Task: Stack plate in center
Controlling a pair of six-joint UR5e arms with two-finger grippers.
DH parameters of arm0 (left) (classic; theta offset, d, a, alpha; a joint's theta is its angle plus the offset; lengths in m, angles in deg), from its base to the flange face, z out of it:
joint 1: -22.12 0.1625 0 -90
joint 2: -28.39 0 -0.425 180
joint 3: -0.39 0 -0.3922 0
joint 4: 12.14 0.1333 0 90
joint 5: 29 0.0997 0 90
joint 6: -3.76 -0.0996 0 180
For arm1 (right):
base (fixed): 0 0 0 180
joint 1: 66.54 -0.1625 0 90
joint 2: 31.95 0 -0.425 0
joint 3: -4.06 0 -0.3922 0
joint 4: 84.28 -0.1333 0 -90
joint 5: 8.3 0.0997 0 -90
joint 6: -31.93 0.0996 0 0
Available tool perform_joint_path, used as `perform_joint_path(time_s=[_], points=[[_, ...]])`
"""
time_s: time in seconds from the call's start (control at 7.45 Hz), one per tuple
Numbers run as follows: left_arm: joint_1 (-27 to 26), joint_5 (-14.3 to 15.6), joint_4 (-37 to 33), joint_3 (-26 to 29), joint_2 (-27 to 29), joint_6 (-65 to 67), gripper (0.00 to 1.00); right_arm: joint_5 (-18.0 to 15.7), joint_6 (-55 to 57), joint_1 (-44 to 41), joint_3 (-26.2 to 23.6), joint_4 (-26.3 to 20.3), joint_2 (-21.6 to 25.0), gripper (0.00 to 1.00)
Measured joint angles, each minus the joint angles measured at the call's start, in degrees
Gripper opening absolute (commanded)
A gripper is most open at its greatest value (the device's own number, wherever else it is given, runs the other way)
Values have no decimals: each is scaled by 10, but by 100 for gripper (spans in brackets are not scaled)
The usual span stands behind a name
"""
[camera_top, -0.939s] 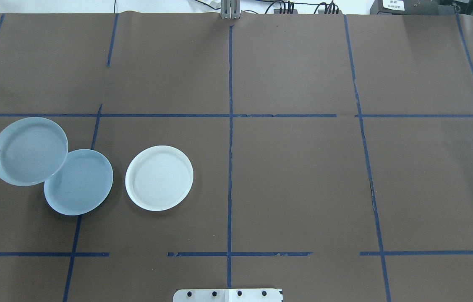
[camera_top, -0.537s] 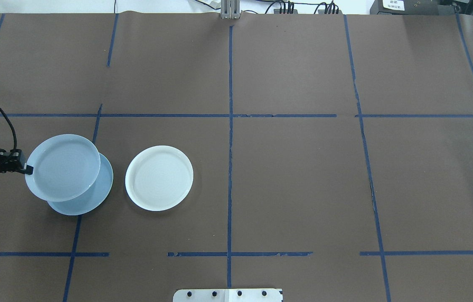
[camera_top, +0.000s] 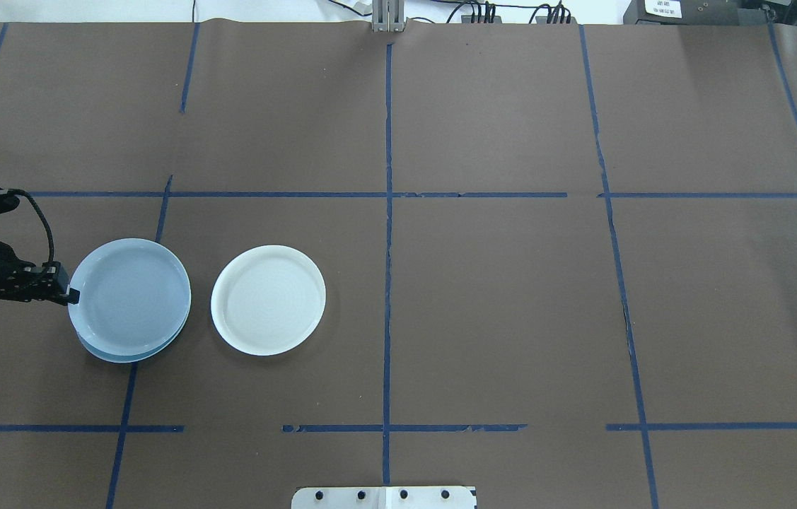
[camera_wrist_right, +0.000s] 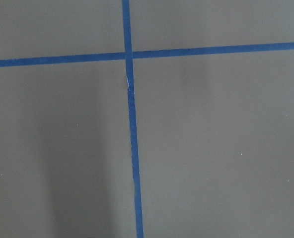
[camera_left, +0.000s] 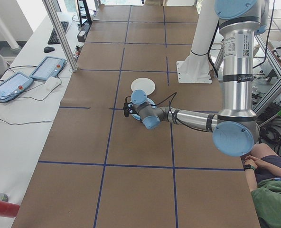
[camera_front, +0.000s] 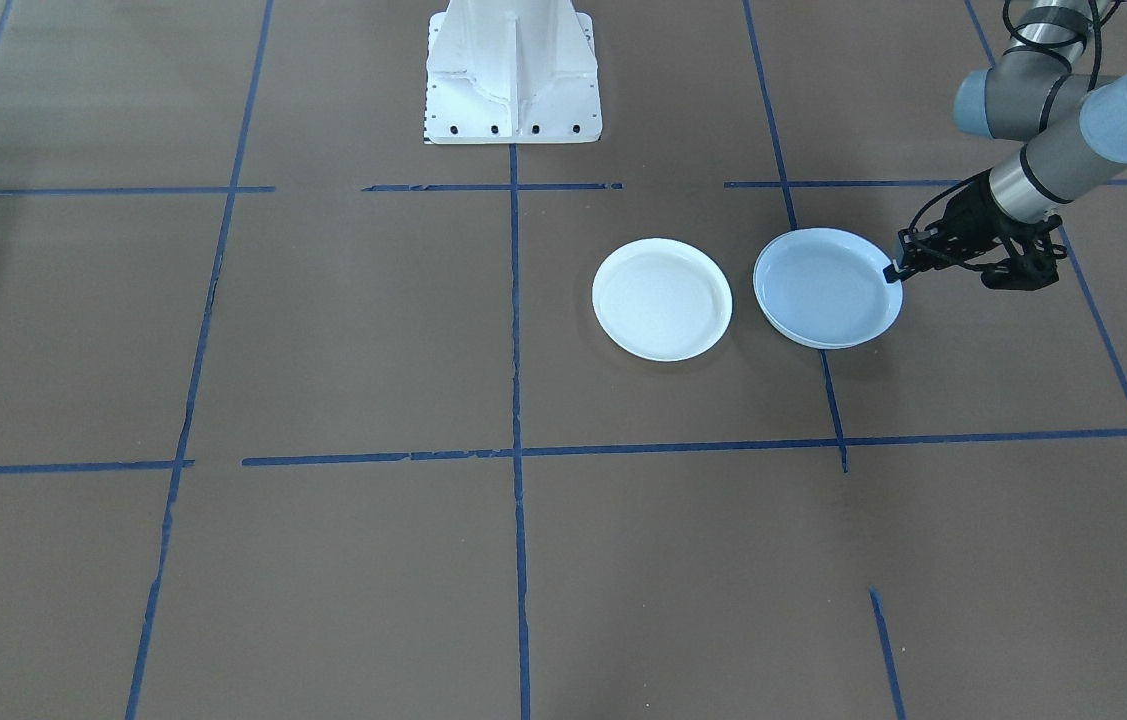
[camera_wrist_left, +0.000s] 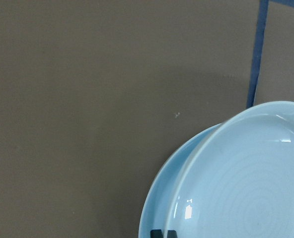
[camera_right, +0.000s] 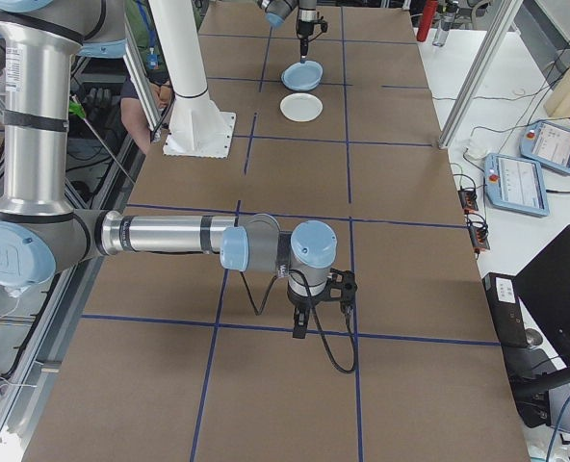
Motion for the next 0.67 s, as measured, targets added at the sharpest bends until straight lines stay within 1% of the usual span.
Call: perform_joint_path(time_s=[0.27,0.4,0.67], points=[[1,-3,1,-3,0,0,100,0,0,0,0,0,0,100],[1,-6,5,-14,1,3,100,0,0,0,0,0,0,100],[5,-11,39,-68,10,40,100,0,0,0,0,0,0,100]])
